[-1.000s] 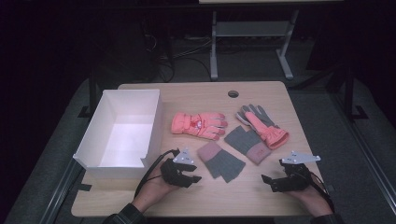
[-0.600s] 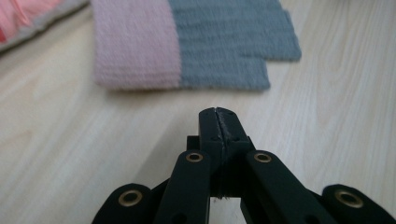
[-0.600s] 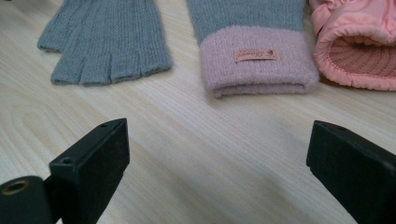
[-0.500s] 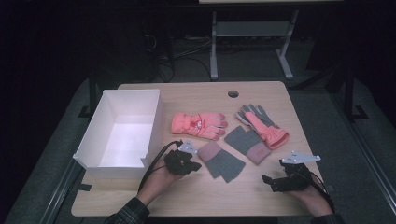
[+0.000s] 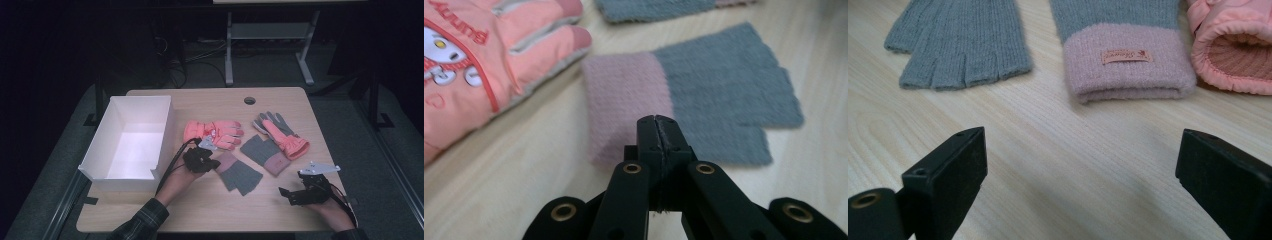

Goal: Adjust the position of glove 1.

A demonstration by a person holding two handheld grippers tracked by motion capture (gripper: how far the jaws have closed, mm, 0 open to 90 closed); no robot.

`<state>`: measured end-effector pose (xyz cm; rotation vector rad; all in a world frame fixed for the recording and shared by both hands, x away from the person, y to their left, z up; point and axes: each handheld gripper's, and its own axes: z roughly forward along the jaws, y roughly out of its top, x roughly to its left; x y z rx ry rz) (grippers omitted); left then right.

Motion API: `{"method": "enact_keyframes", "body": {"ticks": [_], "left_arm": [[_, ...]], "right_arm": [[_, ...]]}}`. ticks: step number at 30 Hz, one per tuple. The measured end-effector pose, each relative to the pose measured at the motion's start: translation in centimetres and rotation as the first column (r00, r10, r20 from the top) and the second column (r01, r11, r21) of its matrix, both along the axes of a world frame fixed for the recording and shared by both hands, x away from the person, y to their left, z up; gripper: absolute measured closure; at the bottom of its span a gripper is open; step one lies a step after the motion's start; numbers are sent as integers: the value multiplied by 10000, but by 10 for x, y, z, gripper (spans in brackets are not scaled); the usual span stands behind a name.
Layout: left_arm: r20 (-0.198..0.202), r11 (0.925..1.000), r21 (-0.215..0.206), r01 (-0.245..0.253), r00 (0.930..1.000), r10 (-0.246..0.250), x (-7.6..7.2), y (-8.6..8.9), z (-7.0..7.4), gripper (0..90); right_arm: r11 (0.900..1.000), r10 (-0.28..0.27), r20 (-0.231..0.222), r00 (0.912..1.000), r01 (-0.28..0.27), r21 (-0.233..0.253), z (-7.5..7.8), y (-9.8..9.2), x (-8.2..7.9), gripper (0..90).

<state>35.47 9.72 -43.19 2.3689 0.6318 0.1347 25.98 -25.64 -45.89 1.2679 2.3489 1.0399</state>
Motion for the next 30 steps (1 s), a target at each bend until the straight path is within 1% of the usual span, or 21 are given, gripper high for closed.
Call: {"method": "enact_keyframes", "body": {"ticks": [1,2,3,4,5,6,8,9,12,13,14,15,16,17,19,20,23,28,30], "left_arm": [[0,10000,0,0,10000,0,0,0,0,897],[48,10000,36,-48,10000,48,5,-3,-1,897],[48,10000,36,-48,10000,48,5,-3,-1,897],[130,9998,166,-55,9999,53,10,-7,-1,897],[130,9998,166,-55,9999,53,10,-7,-1,896],[188,9999,136,-93,9998,91,14,-9,-2,896],[177,9997,43,-229,9996,228,21,-14,-2,897],[183,9997,127,-222,9996,220,24,-15,-3,896],[158,9995,188,-257,9996,254,30,-20,-5,896],[203,9993,235,-275,9994,270,31,-21,-7,897],[202,9991,354,-241,9995,234,33,-21,-9,897],[202,9991,354,-241,9995,234,33,-21,-9,897],[158,9986,445,-286,9995,279,34,-22,-11,897],[-14,9983,526,-254,9997,255,35,-21,-13,897],[-15,9982,534,-257,9997,259,35,-21,-13,897],[-44,9977,629,-248,9997,251,32,-20,-12,897],[-85,9973,682,-283,9995,290,30,-19,-12,897],[-183,9961,878,-123,9997,139,19,-15,-10,897],[-200,9958,915,-77,9998,96,18,-14,-10,897]], "right_arm": [[10000,0,0,10000,0,0,0,0,0,60],[10000,20,15,10000,-20,-4,0,0,0,61],[10000,27,35,10000,-27,-22,0,-1,0,61],[10000,-4,42,10000,4,-13,0,-1,1,61],[10000,-4,42,10000,4,-13,0,-1,1,61],[10000,-18,33,10000,18,6,0,-1,1,61],[10000,-48,16,10000,48,0,0,-2,1,61],[10000,-57,11,10000,57,16,0,-2,1,61],[10000,-56,22,10000,56,33,0,-2,1,61],[10000,-54,24,10000,54,21,0,-1,1,61],[10000,-39,26,10000,39,-16,0,-2,1,61],[10000,-39,26,10000,39,-16,0,-2,1,61],[10000,-37,20,10000,37,-9,0,-2,1,61],[10000,-45,29,10000,45,14,0,-2,0,61],[10000,-68,19,10000,68,30,0,-3,0,62],[10000,-58,42,10000,58,25,0,-4,1,63],[10000,-74,49,10000,74,41,0,-4,1,63],[10000,-47,24,10000,47,1,0,-3,0,63],[10000,-53,19,10000,53,6,0,-3,0,63]]}}
